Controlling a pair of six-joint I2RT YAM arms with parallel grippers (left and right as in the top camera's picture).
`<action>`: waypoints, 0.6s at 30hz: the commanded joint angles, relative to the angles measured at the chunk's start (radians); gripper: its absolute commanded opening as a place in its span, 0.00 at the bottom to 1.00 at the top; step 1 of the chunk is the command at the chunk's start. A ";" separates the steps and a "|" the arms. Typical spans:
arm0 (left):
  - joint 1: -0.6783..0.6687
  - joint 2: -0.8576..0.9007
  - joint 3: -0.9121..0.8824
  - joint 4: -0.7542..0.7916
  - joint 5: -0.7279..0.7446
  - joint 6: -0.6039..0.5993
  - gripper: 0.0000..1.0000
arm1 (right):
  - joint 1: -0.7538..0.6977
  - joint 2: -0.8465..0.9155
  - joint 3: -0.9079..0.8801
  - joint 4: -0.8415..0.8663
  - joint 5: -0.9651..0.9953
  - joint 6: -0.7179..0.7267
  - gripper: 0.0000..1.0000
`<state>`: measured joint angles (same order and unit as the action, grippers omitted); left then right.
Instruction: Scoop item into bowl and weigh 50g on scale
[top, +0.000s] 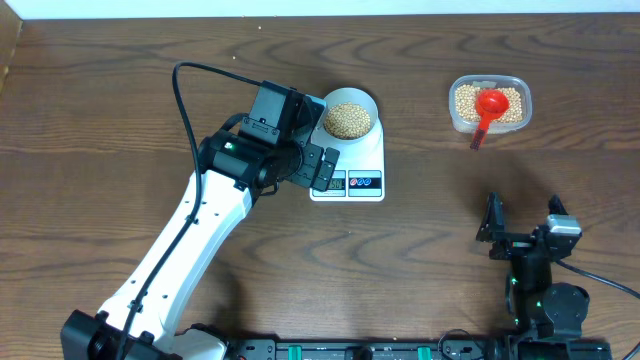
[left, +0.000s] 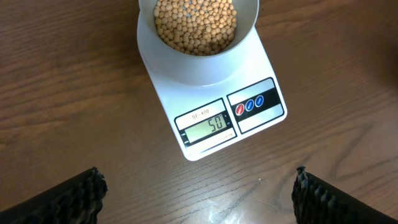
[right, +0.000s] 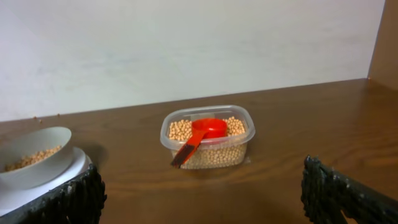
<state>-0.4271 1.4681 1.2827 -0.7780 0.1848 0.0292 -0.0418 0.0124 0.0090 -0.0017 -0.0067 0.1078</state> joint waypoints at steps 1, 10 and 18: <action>0.004 -0.004 -0.009 0.000 -0.003 0.000 0.98 | 0.006 -0.008 -0.004 -0.067 0.016 -0.027 0.99; 0.004 -0.004 -0.009 0.000 -0.003 0.000 0.98 | 0.006 -0.006 -0.004 -0.073 0.008 -0.027 0.99; 0.004 -0.004 -0.009 0.000 -0.003 0.000 0.98 | 0.006 -0.006 -0.004 -0.073 0.008 -0.027 0.99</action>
<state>-0.4271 1.4681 1.2827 -0.7780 0.1848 0.0292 -0.0414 0.0120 0.0071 -0.0704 -0.0036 0.0940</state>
